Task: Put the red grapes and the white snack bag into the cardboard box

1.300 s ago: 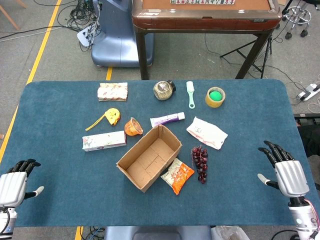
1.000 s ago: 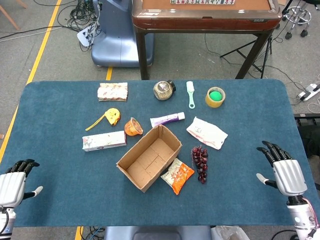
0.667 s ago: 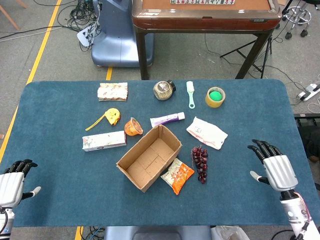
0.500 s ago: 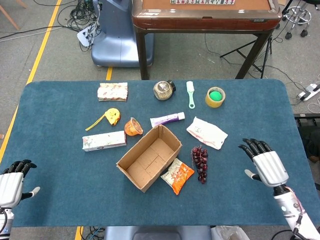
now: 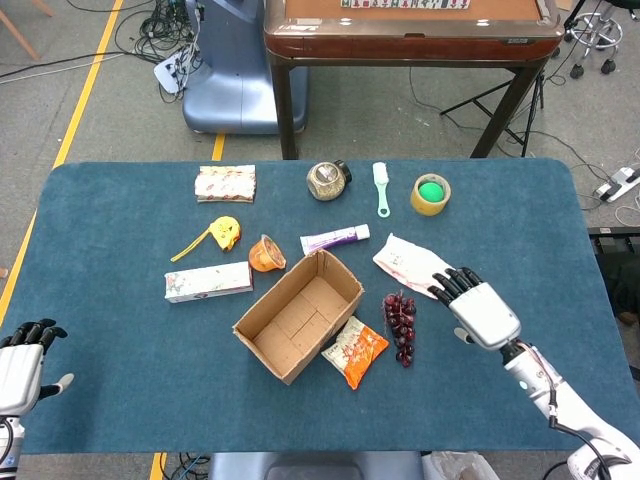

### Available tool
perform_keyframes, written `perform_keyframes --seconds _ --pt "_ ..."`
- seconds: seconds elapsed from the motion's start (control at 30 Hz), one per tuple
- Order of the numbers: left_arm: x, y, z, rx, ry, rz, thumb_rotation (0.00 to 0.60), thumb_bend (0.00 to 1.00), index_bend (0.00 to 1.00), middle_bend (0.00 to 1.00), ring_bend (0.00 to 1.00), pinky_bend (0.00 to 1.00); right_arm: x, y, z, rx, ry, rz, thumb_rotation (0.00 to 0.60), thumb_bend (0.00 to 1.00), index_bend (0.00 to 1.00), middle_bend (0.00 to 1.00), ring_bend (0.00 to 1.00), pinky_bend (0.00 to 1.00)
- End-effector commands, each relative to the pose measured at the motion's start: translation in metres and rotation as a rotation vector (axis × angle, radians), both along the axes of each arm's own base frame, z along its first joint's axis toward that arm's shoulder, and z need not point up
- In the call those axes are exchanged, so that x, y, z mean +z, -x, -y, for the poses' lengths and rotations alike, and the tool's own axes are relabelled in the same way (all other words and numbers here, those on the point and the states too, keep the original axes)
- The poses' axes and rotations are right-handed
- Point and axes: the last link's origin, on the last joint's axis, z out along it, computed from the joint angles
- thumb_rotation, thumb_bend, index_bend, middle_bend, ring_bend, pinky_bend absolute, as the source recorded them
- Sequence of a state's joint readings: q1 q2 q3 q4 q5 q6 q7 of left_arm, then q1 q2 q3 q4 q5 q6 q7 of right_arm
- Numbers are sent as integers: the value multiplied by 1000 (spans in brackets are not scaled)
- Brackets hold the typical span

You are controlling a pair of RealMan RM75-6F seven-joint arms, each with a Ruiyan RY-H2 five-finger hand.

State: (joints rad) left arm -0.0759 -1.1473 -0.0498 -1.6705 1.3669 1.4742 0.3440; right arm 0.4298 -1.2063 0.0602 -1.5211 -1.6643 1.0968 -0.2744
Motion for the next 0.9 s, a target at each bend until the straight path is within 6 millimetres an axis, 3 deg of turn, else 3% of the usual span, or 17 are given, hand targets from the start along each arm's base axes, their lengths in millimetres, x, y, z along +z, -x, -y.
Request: perform_keyframes --seconds 0.03,0.9 --pt "0 1 0 4 0 -6 600 55 381 254 209 363 -9 -4 5 10 -26 -32 600 0 240 172 134 205" --pt "14 1 -1 54 -25 -63 600 56 410 272 209 363 -80 -28 34 25 -172 -96 600 50 321 200 134 205"
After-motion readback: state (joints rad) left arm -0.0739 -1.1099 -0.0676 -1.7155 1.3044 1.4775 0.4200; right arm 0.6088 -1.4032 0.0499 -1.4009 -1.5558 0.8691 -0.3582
